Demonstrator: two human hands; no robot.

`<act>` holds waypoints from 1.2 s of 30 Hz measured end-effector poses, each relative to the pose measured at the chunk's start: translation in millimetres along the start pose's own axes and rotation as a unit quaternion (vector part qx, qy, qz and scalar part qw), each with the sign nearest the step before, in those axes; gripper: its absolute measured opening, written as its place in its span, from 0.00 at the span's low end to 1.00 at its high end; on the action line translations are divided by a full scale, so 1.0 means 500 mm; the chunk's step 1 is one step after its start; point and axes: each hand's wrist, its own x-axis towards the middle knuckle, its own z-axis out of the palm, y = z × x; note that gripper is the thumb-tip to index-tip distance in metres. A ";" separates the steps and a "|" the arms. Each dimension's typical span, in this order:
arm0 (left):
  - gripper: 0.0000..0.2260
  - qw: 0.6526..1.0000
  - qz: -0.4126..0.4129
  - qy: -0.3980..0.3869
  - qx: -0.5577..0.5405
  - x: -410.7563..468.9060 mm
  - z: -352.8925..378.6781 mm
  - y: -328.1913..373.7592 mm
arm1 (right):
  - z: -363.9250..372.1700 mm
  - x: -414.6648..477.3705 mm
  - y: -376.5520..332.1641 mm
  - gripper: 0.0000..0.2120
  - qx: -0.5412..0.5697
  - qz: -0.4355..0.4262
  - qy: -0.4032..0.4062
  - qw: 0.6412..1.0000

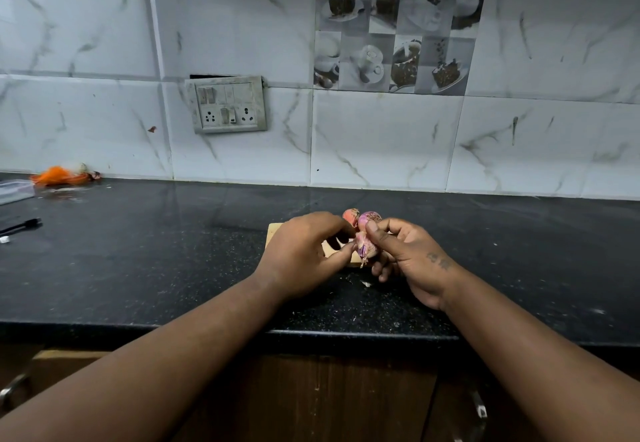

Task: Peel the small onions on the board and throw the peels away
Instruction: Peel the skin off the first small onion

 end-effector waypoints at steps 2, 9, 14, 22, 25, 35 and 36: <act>0.04 0.999 0.032 0.002 0.006 -0.001 -0.003 0.000 | 0.000 -0.001 0.000 0.13 -0.005 0.000 -0.002 1.000; 0.06 0.997 0.080 0.000 0.003 0.000 -0.003 -0.004 | 0.002 -0.003 -0.006 0.12 -0.009 0.011 0.001 1.000; 0.05 0.994 0.100 0.001 0.034 -0.003 0.000 -0.002 | 0.001 -0.002 -0.005 0.12 -0.016 0.014 -0.002 1.000; 0.05 0.999 0.037 0.001 -0.040 0.004 0.001 -0.006 | 0.000 -0.001 -0.006 0.10 -0.005 0.025 0.007 1.000; 0.06 0.998 0.053 -0.010 -0.030 0.001 0.001 -0.005 | -0.001 -0.001 -0.007 0.11 0.003 0.026 0.015 1.000; 0.03 0.989 0.113 0.023 0.090 -0.001 0.007 0.007 | 0.001 0.002 -0.006 0.10 -0.002 0.026 0.008 1.000; 0.04 0.988 0.115 0.023 0.097 -0.001 0.009 0.007 | 0.001 0.002 -0.005 0.10 -0.003 0.024 0.008 1.000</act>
